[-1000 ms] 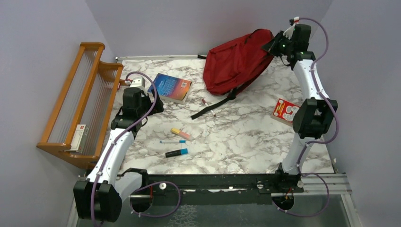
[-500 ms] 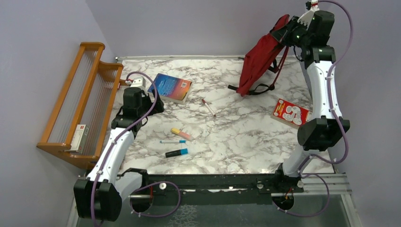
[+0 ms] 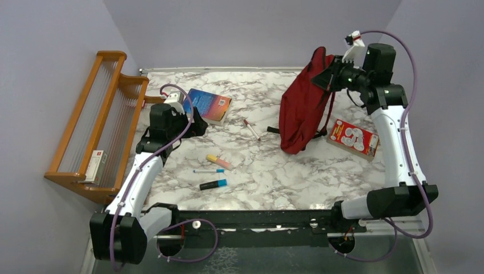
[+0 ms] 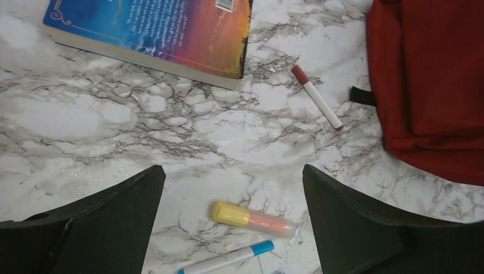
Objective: Pack the student bag
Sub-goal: Place the student bag at the center of the board.
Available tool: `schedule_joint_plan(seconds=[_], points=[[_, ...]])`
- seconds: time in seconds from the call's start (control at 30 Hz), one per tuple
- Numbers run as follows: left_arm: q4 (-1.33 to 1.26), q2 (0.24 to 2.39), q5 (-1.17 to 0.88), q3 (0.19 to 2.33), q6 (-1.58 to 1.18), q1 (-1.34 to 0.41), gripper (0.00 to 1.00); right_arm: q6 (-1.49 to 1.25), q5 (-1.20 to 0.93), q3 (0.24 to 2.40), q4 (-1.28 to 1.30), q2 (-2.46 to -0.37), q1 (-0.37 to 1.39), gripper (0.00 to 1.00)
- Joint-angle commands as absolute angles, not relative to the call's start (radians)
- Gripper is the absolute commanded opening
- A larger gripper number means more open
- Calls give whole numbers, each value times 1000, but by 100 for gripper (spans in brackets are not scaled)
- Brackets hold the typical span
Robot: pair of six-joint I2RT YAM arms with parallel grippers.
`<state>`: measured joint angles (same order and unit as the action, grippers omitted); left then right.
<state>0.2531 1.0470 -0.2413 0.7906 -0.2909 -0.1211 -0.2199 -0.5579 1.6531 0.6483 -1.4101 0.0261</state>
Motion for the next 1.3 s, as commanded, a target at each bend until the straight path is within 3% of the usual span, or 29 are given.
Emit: schedule_joint_plan(seconds=[0.0,0.17,0.47,0.97,1.27], points=[[206,1049,-328,826,-269,-140,92,-192,-746,1582,640,-1315,63,1],[200,1049,-337,832,-268,-156,92,-187,-726,1420,673,-1202,63,1],[156,1123,-312,923,-339,-299,92,-180,-462,1140,718,-1034,63,1],[-347,1443,-353,978,-725,-495,96,-204,-439,1052,701,-974,63,1],[-463,1668,-359,1107,-796,-604,97,-207,-454,1048,701,-957,63,1]])
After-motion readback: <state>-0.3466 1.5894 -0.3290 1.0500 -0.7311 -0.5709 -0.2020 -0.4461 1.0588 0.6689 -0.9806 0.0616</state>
